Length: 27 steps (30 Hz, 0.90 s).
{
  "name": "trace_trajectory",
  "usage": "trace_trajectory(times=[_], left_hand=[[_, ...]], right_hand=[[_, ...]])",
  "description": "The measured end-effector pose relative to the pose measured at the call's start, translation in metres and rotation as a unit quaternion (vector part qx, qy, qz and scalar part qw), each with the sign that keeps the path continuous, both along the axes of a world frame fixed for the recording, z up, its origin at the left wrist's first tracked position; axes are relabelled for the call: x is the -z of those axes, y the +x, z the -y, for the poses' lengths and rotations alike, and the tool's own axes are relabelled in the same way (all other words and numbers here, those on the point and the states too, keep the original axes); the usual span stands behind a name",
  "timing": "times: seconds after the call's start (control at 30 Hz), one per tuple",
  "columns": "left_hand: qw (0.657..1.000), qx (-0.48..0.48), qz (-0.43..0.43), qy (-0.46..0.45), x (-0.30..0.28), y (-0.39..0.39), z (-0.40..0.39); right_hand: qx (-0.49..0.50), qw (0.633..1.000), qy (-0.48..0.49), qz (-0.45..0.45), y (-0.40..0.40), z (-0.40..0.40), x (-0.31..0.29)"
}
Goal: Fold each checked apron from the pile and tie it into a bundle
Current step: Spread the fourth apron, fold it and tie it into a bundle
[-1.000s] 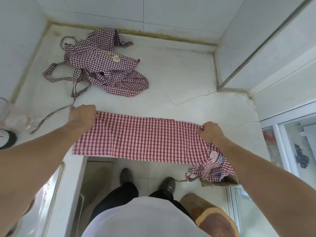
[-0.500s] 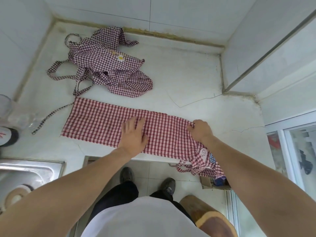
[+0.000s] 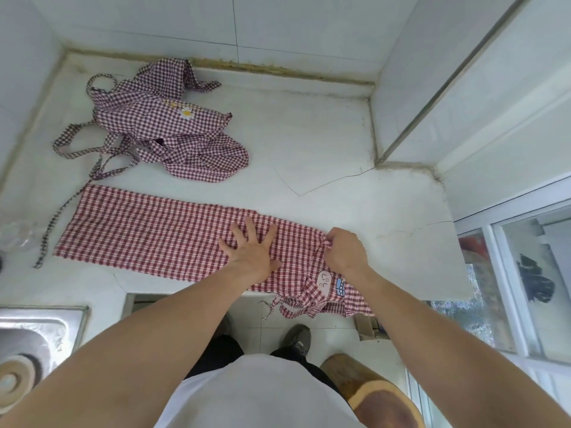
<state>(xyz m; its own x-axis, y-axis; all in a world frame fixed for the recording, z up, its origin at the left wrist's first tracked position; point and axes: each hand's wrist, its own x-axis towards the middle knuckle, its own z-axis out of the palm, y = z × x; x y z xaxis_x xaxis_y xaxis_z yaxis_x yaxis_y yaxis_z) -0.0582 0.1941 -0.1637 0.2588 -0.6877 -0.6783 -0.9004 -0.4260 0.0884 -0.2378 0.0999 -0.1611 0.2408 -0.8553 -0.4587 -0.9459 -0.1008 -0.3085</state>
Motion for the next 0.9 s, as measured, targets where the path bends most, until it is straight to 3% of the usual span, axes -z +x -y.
trace_trajectory(times=[0.2, 0.4, 0.5, 0.57, 0.63, 0.73, 0.9], left_hand=[[1.000, -0.008, 0.006, 0.018, -0.002, 0.001, 0.001], [1.000, -0.019, 0.010, 0.023, -0.007, -0.002, 0.004], [0.999, -0.039, 0.018, 0.028, -0.006, 0.001, 0.008], [0.998, -0.053, 0.021, 0.030, -0.004, 0.003, 0.009], [0.997, -0.066, 0.025, 0.030, -0.004, 0.010, 0.009], [0.996, -0.078, 0.028, 0.040, -0.005, 0.011, 0.011], [0.993, -0.093, 0.043, 0.052, -0.004, 0.007, 0.016]], right_hand=[[-0.045, 0.988, 0.081, -0.122, -0.048, 0.017, -0.010], [-0.059, 0.971, -0.002, -0.232, -0.098, 0.024, -0.017], [0.001, 0.974, -0.013, -0.226, -0.140, 0.042, -0.018], [0.083, 0.981, 0.037, -0.172, -0.181, 0.066, -0.020], [0.213, 0.964, 0.139, -0.082, -0.213, 0.089, -0.033], [0.333, 0.900, 0.277, 0.057, -0.255, 0.107, -0.066], [0.357, 0.772, 0.411, 0.328, -0.261, 0.107, -0.091]])
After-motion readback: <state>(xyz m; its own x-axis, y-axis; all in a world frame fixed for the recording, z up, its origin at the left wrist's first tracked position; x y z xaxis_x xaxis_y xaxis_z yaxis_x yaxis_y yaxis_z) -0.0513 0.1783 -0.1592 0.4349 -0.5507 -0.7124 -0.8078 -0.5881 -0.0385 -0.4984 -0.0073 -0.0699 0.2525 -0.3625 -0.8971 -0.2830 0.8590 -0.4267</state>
